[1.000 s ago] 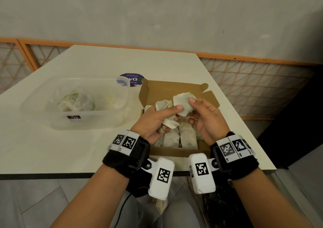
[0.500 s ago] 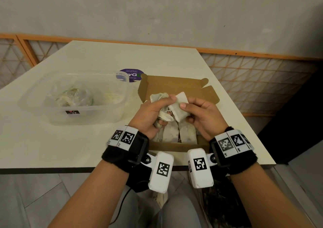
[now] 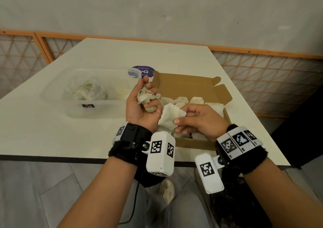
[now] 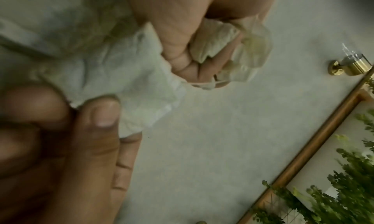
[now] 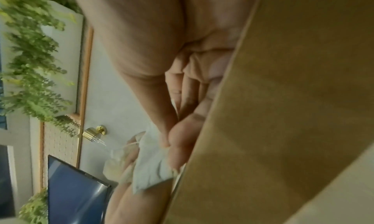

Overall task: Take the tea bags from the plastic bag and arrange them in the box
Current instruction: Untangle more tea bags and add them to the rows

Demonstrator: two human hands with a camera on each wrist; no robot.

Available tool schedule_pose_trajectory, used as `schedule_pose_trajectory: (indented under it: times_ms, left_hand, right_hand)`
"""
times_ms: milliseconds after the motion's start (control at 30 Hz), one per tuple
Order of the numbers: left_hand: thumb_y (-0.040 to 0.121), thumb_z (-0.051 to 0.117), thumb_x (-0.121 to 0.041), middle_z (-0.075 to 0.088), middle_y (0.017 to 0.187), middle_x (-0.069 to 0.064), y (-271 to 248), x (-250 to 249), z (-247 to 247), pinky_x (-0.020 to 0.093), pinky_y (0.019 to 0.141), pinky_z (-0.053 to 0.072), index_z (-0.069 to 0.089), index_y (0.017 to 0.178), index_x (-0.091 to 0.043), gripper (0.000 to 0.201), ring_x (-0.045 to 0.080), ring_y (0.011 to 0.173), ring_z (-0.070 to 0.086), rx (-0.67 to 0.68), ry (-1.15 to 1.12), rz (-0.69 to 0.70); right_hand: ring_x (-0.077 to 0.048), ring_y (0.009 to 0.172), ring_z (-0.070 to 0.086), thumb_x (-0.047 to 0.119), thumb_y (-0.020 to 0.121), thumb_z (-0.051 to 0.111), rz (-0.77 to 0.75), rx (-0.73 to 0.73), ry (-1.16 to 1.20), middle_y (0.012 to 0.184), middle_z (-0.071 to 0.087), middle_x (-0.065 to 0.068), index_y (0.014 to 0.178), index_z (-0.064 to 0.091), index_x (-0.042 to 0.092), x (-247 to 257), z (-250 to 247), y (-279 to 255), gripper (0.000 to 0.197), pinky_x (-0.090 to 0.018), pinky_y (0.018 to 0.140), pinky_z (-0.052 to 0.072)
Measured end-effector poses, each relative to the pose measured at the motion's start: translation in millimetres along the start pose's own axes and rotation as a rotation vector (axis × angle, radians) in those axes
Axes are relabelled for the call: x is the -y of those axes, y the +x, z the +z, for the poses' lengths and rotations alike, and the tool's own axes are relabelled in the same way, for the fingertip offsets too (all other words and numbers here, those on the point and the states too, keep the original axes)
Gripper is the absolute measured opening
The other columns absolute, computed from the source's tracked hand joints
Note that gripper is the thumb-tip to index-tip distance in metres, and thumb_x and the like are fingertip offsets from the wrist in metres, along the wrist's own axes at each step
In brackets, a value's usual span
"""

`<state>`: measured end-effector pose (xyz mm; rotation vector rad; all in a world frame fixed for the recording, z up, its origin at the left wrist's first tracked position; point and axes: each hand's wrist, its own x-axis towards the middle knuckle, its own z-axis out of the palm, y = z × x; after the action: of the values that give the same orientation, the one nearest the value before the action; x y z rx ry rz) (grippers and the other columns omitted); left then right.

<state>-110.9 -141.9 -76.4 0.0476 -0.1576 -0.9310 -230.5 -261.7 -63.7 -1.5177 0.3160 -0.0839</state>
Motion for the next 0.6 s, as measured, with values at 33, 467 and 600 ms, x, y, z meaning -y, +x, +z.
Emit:
schedule_pose_trajectory:
  times_ms: [33, 467, 600]
  left_hand:
    - [0.074, 0.072, -0.009, 0.056, 0.071, 0.000, -0.2, -1.2, -1.8, 0.018, 0.032, 0.038, 0.063, 0.088, -0.010, 0.016, 0.010, 0.058, 0.055, 0.009, -0.016, -0.001]
    - [0.074, 0.072, -0.012, 0.057, 0.073, 0.000, -0.1, -2.7, -7.3, 0.017, 0.034, 0.039, 0.064, 0.089, -0.011, 0.018, 0.008, 0.059, 0.055, 0.020, -0.005, 0.012]
    - [0.081, 0.062, -0.020, 0.057, 0.073, -0.002, -1.2, -0.8, -4.9, 0.016, 0.035, 0.038, 0.061, 0.092, -0.013, 0.013, 0.006, 0.058, 0.055, -0.044, 0.030, 0.026]
  right_hand:
    - [-0.012, 0.051, 0.066, -0.009, 0.078, 0.063, 0.019, 0.026, -0.019, 0.060, 0.069, -0.008, 0.080, 0.060, 0.003, -0.1, 1.8, 0.2, 0.013, -0.016, 0.046, 0.051]
    - [-0.007, 0.053, 0.045, 0.008, 0.072, 0.076, -0.226, -0.153, -0.359, 0.068, 0.051, -0.001, 0.085, 0.055, 0.017, -10.2, 11.0, -1.7, 0.027, -0.016, 0.051, 0.041]
    - [-0.009, 0.067, 0.045, 0.023, 0.078, 0.071, -0.248, -0.059, -0.577, 0.081, 0.048, -0.004, 0.083, 0.073, 0.017, -14.4, 16.2, -4.3, 0.008, -0.019, 0.065, 0.040]
